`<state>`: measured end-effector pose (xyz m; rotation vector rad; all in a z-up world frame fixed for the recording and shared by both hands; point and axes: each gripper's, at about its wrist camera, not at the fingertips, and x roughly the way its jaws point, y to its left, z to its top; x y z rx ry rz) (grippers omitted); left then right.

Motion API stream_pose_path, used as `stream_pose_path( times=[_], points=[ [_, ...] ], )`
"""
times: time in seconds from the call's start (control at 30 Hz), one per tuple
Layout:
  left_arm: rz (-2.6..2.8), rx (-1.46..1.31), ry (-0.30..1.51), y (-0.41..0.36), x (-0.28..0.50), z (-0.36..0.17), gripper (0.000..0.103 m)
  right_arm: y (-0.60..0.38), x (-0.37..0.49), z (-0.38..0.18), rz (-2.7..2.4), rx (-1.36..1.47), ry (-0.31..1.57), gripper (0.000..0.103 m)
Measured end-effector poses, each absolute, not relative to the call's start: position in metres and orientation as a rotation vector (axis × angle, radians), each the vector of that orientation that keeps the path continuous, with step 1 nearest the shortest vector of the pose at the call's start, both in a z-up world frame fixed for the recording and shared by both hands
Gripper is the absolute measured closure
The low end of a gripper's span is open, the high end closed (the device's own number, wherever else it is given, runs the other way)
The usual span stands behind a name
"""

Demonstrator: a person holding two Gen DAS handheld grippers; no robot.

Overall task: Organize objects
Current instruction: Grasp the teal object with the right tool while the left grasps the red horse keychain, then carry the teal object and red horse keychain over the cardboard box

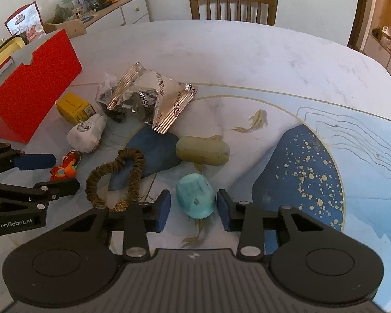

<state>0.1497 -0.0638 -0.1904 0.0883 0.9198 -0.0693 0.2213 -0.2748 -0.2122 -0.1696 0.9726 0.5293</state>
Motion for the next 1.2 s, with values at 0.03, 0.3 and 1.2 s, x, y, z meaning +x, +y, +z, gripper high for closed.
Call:
stream_pose_path(
  times=[0.03,0.3,1.2],
  points=[
    [-0.068,0.085,0.923,-0.064,0.150,-0.190,0.057,-0.275,0.221,-0.212,0.529,-0.169,0.972,0.070],
    [-0.068,0.070,0.937,-0.060,0.150,-0.187,0.069,-0.273,0.218,-0.210,0.524,-0.161,0.958,0.072],
    [-0.097,-0.044,0.884,-0.019,0.138,-0.111,0.071,-0.251,0.177,-0.130,0.666,-0.109,0.871,0.072]
  ],
)
